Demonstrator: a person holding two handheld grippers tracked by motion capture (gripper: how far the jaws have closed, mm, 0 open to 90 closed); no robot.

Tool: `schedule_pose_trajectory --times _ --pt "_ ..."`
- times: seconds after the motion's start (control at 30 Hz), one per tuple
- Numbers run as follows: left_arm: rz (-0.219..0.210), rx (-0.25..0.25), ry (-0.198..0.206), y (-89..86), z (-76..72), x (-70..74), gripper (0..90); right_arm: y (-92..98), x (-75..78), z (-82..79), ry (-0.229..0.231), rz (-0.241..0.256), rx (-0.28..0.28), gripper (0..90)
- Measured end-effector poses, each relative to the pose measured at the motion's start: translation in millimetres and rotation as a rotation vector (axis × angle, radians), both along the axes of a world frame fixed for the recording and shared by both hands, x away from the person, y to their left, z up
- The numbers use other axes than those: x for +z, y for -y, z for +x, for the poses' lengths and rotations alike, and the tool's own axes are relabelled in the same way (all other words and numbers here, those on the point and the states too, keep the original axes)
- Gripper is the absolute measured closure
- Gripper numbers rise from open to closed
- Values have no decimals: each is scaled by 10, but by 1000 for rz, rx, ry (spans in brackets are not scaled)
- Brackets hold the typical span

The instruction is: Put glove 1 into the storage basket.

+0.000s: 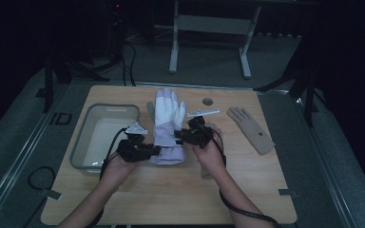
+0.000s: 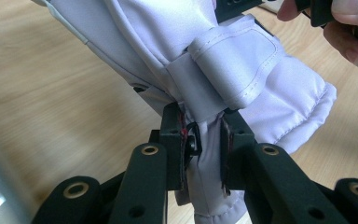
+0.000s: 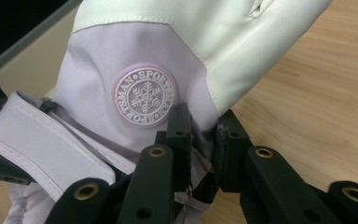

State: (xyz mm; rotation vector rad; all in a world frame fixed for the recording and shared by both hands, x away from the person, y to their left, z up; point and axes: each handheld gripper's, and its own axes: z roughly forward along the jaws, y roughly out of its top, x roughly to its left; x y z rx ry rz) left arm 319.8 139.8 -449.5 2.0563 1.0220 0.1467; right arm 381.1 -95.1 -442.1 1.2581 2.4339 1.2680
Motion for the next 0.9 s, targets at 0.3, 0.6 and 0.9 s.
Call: schedule_pose_trajectory --times 0.3,0.6,0.9 --pt "9 54 7 -451 -14 165 754 -461 139 88 16 18 41 786" --pt "47 80 0 -926 -46 304 753 -955 217 124 15 44 83 786" --pt "88 114 -53 -1443 -42 285 753 -1520 145 190 -14 51 132 786"
